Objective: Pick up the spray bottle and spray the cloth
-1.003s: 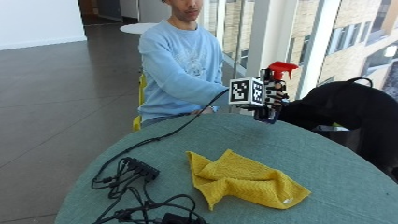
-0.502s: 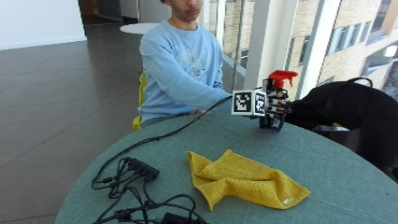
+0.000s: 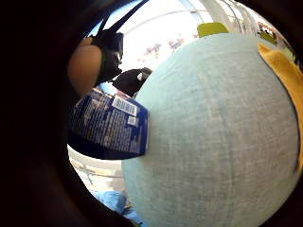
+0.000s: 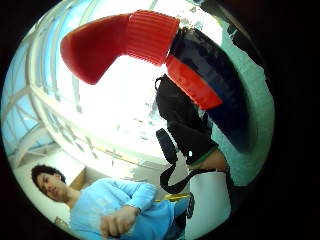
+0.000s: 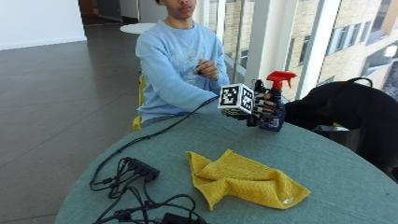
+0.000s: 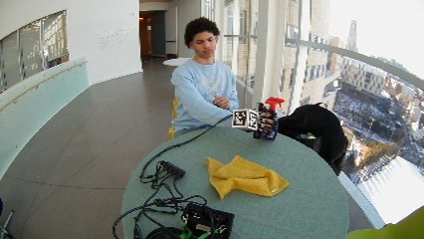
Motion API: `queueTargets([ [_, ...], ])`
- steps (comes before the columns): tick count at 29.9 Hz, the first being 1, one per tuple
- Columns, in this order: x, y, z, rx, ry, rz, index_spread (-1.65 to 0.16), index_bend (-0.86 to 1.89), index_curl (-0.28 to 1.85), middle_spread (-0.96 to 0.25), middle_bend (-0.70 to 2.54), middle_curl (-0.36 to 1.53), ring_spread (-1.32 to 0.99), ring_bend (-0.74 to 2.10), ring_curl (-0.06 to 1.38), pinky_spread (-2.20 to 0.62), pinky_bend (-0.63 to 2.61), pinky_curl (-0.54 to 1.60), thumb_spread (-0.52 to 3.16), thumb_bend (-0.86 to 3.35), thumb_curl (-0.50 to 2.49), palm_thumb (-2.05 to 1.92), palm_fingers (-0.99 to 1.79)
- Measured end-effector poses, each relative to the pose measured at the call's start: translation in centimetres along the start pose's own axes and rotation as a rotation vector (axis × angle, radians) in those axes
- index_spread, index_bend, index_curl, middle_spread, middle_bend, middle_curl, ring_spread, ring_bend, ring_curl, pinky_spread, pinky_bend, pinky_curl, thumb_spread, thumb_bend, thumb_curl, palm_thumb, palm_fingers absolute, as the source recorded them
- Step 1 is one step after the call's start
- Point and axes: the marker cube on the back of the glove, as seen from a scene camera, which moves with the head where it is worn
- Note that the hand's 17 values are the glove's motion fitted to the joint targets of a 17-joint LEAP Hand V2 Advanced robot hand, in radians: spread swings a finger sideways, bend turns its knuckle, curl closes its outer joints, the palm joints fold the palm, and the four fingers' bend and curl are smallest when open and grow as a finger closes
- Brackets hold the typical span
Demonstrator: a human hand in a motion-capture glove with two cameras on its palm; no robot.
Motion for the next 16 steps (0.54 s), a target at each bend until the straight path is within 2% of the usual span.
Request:
queueTargets([
  [16, 1.1, 3.7, -4.6, -0.046, 0.117, -0.041, -0.38, 0.06, 0.13, -0.08, 0.3, 0.46, -0.06, 0.48, 0.38, 0.15, 0.48, 0.39, 1.05, -0.02, 0.39, 0.63, 0.55],
])
